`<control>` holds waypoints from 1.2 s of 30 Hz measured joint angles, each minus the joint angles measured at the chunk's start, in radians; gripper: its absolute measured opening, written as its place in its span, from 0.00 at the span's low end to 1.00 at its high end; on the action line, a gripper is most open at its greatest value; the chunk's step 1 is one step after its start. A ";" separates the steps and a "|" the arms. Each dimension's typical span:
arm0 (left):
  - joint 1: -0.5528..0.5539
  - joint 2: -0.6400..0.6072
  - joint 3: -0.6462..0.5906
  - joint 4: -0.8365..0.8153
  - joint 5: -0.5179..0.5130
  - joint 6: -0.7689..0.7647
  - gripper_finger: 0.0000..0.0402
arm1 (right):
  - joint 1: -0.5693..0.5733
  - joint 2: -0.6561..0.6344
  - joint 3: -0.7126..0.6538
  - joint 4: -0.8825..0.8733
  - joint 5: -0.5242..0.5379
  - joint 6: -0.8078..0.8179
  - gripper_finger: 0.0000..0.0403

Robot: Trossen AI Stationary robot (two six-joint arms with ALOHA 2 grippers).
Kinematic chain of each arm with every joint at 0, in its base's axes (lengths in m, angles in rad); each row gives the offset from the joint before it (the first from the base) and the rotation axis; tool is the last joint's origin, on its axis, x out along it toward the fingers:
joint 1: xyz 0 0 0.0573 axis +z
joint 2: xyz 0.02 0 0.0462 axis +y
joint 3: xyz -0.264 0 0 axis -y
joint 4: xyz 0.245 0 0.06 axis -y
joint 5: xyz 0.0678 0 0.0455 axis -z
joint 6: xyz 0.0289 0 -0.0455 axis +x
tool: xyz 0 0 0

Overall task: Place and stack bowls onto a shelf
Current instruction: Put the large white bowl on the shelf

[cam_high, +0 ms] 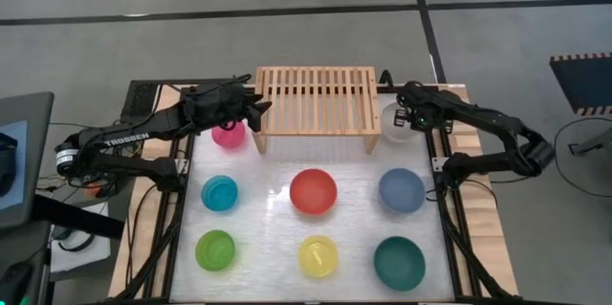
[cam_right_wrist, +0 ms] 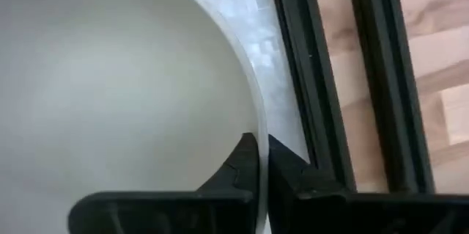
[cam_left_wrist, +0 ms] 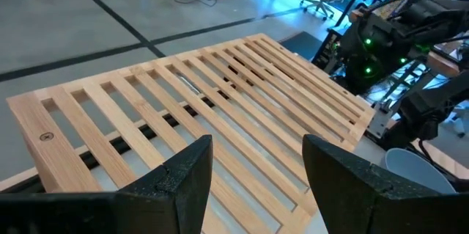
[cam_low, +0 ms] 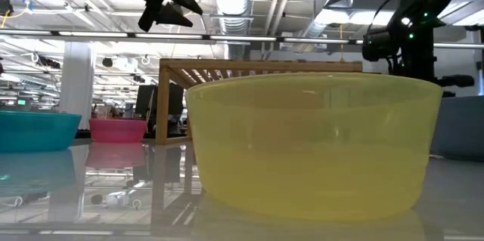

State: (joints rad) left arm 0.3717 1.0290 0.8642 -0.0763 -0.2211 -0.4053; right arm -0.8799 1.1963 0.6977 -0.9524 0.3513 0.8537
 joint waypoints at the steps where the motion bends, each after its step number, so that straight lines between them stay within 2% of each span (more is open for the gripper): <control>1: 0.000 0.000 0.000 0.004 0.007 0.000 0.49 | 0.010 -0.016 0.011 -0.024 0.015 -0.008 0.07; 8: 0.000 0.000 0.000 0.017 0.016 -0.001 0.49 | 0.042 -0.146 0.192 -0.226 0.192 -0.005 0.07; 14: 0.000 0.000 0.000 0.016 0.016 -0.003 0.49 | 0.064 -0.177 0.410 -0.178 0.186 -0.064 0.07; 19: 0.000 0.000 0.000 0.016 0.016 -0.002 0.49 | 0.128 -0.087 0.598 -0.106 0.086 -0.101 0.07; 26: 0.000 0.000 0.000 0.015 0.016 -0.002 0.49 | 0.260 0.134 0.806 -0.115 -0.004 -0.163 0.07; 31: 0.000 0.000 0.000 0.013 0.025 -0.003 0.49 | 0.314 0.258 0.848 -0.118 -0.067 -0.201 0.08; 36: -0.008 -0.001 0.000 -0.005 0.050 -0.024 0.49 | 0.325 0.298 0.848 -0.148 -0.068 -0.200 0.08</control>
State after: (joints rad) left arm 0.3637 1.0284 0.8642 -0.0814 -0.1709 -0.4294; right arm -0.5552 1.4940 1.5459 -1.1007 0.2838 0.6533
